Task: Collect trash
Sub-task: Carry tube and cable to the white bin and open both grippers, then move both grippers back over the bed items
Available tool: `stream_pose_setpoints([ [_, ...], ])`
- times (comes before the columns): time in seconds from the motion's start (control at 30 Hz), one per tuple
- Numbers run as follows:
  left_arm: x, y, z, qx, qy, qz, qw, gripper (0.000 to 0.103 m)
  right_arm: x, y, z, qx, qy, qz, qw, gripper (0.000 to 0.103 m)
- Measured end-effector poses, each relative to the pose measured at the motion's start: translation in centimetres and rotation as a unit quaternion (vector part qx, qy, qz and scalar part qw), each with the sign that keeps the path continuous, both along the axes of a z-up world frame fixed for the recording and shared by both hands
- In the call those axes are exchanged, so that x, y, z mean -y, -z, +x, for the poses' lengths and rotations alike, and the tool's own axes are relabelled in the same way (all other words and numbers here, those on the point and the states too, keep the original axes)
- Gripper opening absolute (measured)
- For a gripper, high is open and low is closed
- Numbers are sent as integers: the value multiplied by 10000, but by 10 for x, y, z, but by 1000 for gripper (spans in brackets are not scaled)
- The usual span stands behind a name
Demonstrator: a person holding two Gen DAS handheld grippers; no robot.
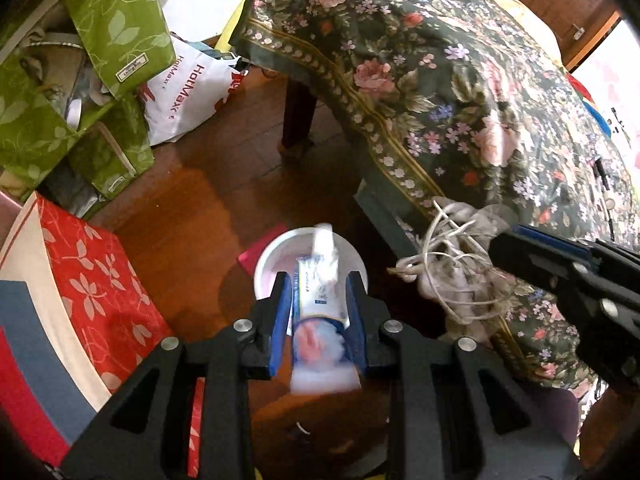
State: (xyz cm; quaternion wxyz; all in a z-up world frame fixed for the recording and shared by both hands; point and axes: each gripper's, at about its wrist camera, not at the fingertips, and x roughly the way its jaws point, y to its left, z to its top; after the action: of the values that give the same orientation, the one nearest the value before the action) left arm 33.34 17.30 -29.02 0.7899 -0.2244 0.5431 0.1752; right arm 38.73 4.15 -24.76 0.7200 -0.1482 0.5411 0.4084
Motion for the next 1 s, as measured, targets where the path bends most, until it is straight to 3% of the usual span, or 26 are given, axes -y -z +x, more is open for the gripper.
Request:
stream_pose_setpoints([
  [0.13,-7,-1,-1,25,-98,31,9999,30,0,-4,2,143,41,-15,9999,37],
  [0.33,-9,-12,-11,76,-191,123,9997,30,5,-16,1,203,-33,107,9997,38],
  [0.53,6,-43,-22,294,-78,401,9987,30,15,-37,-5,464,-12,238,9986,38],
  [0.77,40,-102,-33,798,155,632,9947,30,56,-82,-20,1050,184,610,9924,38],
  [0.87,66,-136,-37,1118,281,790,9902,41,76,-105,-25,1326,326,782,9875,38],
  [1.0,98,-174,-40,1597,462,863,9823,43,113,-141,-32,1739,597,1083,9770,38],
])
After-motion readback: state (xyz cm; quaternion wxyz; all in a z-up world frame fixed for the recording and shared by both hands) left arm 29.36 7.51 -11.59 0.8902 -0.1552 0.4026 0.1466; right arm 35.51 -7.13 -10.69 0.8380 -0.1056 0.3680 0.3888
